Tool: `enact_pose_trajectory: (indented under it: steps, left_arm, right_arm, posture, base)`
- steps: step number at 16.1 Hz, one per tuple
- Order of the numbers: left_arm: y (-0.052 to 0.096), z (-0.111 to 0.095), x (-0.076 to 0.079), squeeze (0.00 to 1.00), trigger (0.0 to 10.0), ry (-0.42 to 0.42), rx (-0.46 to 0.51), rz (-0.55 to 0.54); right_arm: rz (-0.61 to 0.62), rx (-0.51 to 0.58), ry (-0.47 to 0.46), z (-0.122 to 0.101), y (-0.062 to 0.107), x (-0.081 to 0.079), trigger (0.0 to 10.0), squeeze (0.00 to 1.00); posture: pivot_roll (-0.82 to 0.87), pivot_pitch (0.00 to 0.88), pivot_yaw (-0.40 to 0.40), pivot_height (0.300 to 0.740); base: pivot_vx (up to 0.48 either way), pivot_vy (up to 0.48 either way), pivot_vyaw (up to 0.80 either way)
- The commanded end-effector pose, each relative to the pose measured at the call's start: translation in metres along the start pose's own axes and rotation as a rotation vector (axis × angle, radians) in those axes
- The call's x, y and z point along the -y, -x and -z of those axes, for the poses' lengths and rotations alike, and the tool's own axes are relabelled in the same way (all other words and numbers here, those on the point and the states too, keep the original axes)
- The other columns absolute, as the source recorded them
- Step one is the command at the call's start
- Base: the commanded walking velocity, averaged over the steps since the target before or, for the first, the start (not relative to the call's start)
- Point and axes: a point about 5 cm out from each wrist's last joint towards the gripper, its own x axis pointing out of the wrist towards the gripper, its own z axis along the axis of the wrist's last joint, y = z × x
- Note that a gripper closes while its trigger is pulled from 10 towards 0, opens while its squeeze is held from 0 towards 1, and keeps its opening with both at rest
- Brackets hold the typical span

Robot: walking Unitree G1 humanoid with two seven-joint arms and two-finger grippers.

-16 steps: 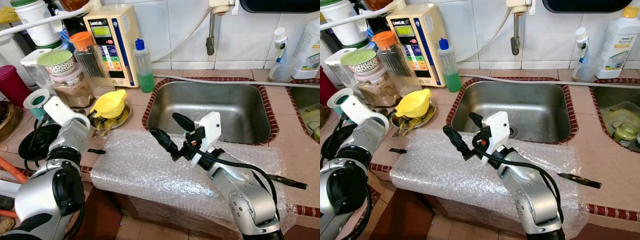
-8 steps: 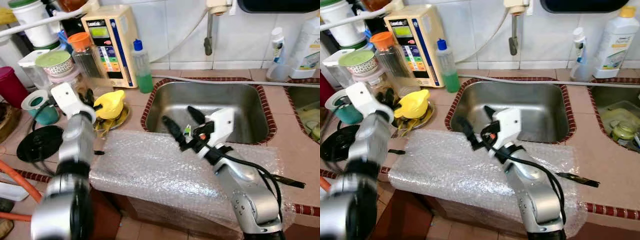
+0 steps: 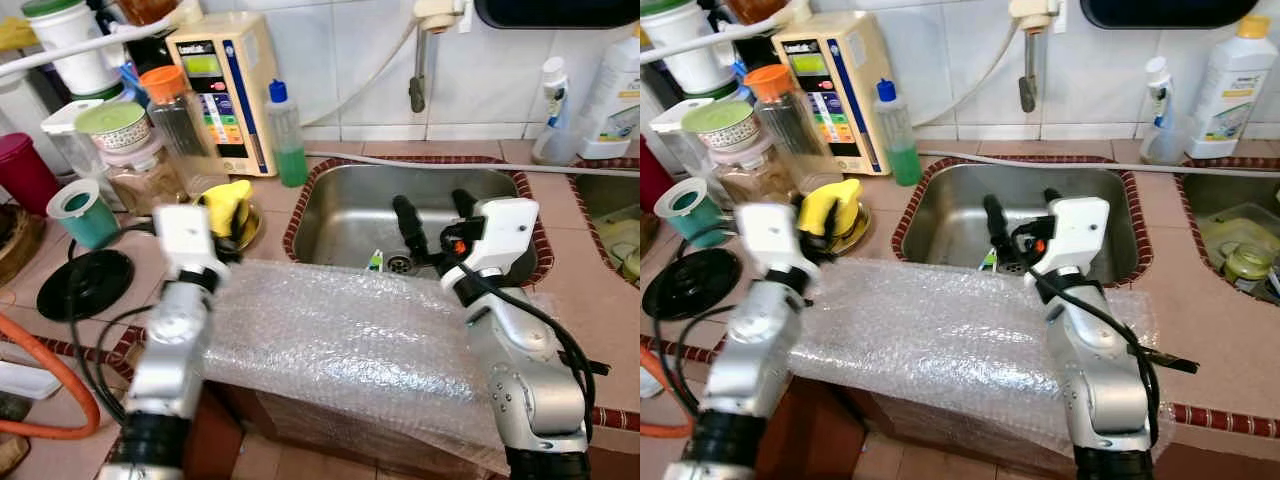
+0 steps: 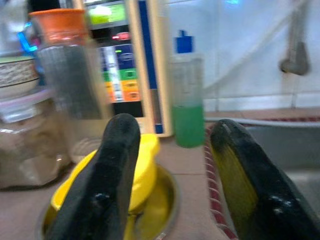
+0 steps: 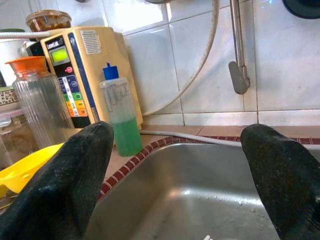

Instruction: Kitchen organization

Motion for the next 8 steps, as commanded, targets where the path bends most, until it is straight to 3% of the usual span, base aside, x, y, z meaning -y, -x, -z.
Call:
enact_pose_trajectory:
  steps: [1,8]
  left_arm:
    - [0.002,-0.003,0.003,1.00,10.0,-0.024,-0.005,0.017]
    - [0.002,0.004,0.025,1.00,10.0,0.046,-0.067,0.065]
  right_arm:
    - [0.012,0.005,0.006,-0.001,-0.003,0.000,10.0,0.00]
    - [0.032,0.019,0.043,-0.009,-0.004,0.008,10.0,0.00]
  posture:
    - [0.07,0.000,0.164,0.740]
    - [0.02,0.000,0.118,0.740]
  base:
    - [0.000,0.000,0.00]
    - [0.000,0.000,-0.06]
